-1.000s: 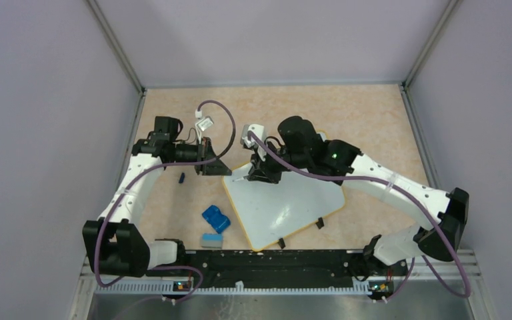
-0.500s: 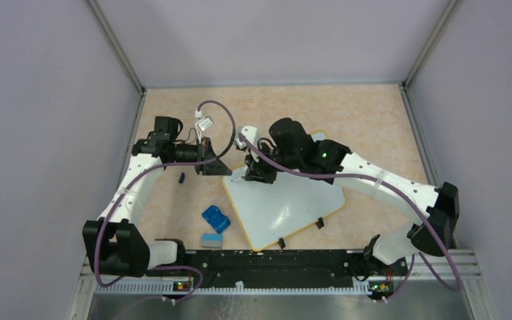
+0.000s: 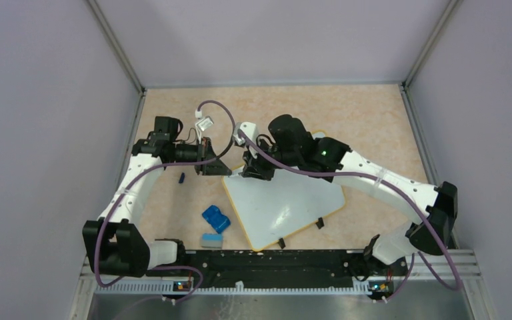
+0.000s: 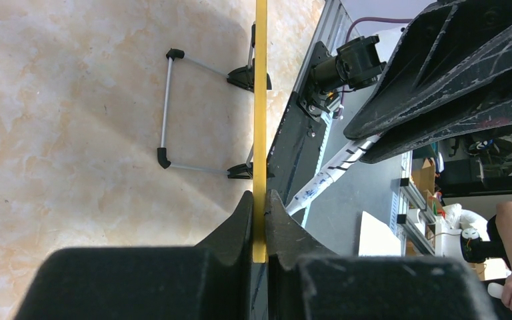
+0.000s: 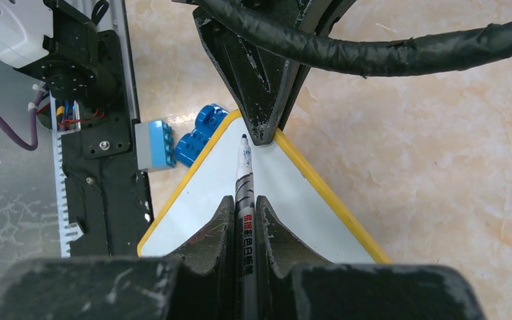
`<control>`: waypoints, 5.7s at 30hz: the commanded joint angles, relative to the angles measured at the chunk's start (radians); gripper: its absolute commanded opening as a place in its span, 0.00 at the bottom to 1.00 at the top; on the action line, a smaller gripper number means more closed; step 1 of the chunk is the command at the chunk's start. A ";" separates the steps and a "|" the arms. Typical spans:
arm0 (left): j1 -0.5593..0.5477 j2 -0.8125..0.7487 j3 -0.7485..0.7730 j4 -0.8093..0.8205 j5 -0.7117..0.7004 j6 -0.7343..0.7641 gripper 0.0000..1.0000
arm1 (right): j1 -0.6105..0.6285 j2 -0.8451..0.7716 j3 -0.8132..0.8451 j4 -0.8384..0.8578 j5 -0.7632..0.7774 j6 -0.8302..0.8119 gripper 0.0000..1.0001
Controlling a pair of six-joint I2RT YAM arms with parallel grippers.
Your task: Write a sentence on the whiteboard
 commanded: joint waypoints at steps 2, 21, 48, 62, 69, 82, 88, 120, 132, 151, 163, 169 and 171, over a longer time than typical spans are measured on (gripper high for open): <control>-0.003 -0.011 -0.003 0.018 0.003 0.001 0.00 | 0.013 0.015 0.035 0.031 0.017 0.001 0.00; -0.003 -0.005 0.002 0.016 -0.006 0.003 0.00 | 0.014 0.020 -0.017 0.028 0.049 -0.016 0.00; -0.003 0.002 -0.001 0.015 -0.012 0.009 0.00 | 0.041 -0.032 -0.108 -0.032 0.007 -0.039 0.00; -0.003 0.000 -0.003 0.017 -0.009 0.009 0.00 | -0.002 -0.053 -0.017 -0.013 -0.073 0.011 0.00; -0.003 -0.001 -0.001 0.018 -0.006 0.006 0.00 | -0.022 -0.047 -0.013 0.005 -0.026 0.039 0.00; -0.003 0.006 -0.002 0.019 -0.005 0.007 0.00 | -0.047 -0.043 -0.010 0.023 0.024 0.069 0.00; -0.003 0.006 -0.004 0.022 -0.005 0.008 0.00 | -0.049 -0.037 -0.017 0.024 0.034 0.063 0.00; -0.003 0.016 0.000 0.026 -0.011 0.008 0.00 | 0.018 0.017 -0.041 0.016 0.006 0.037 0.00; -0.003 0.020 -0.001 0.025 -0.017 0.007 0.00 | 0.010 -0.028 -0.091 -0.014 0.021 0.019 0.00; -0.003 0.019 -0.005 0.028 -0.017 0.008 0.00 | -0.020 -0.078 -0.037 -0.060 -0.090 0.011 0.00; -0.003 0.014 -0.003 0.027 -0.011 0.006 0.00 | -0.036 -0.047 -0.035 -0.017 -0.002 0.045 0.00; -0.003 0.009 -0.006 0.027 -0.014 0.007 0.00 | -0.045 -0.035 -0.036 -0.012 0.013 0.044 0.00; -0.003 0.008 -0.007 0.027 -0.016 0.008 0.00 | -0.047 -0.035 -0.040 -0.012 0.014 0.039 0.00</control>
